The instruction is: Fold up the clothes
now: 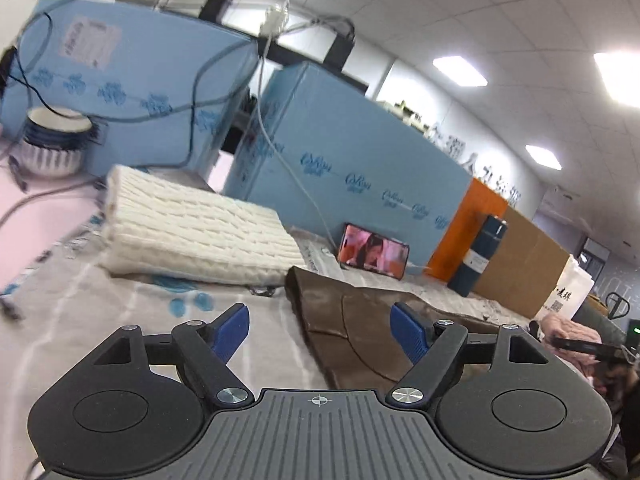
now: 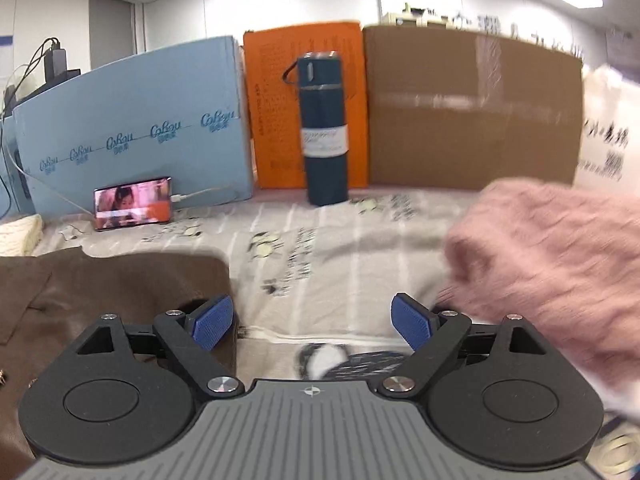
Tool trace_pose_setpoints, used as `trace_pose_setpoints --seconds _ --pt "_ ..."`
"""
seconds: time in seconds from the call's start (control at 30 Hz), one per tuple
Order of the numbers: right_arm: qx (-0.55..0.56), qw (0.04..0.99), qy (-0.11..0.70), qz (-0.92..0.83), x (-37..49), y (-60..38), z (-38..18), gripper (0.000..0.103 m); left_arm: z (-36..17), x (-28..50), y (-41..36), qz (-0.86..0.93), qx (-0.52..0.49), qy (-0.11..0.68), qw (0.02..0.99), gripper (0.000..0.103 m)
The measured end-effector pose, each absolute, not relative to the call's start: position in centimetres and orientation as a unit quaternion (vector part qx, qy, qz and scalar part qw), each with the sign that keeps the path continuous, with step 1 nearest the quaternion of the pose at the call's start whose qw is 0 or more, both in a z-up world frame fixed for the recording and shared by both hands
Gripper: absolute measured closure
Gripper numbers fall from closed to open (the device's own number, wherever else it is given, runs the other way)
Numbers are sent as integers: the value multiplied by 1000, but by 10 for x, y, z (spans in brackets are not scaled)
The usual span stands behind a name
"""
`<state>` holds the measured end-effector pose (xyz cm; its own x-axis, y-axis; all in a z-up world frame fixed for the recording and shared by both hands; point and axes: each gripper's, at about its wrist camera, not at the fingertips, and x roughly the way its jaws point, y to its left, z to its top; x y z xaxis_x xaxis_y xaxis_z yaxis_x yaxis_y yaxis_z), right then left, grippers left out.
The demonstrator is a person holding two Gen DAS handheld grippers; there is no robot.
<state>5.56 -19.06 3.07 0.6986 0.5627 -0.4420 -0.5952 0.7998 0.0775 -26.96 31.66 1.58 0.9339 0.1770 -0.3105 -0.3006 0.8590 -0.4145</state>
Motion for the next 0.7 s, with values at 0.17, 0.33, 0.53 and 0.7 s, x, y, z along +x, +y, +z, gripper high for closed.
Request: trace_pose_setpoints --seconds 0.17,0.33,0.53,0.7 --pt "13 928 214 303 49 -225 49 14 10 -212 316 125 -227 198 945 24" --pt "66 909 235 337 58 -218 49 13 -3 -170 326 149 -246 245 926 24" --pt "65 875 286 385 82 -160 30 13 -14 -143 314 149 -251 257 921 26" --pt "68 854 334 393 102 -116 6 16 -13 -130 285 169 -168 276 931 50"
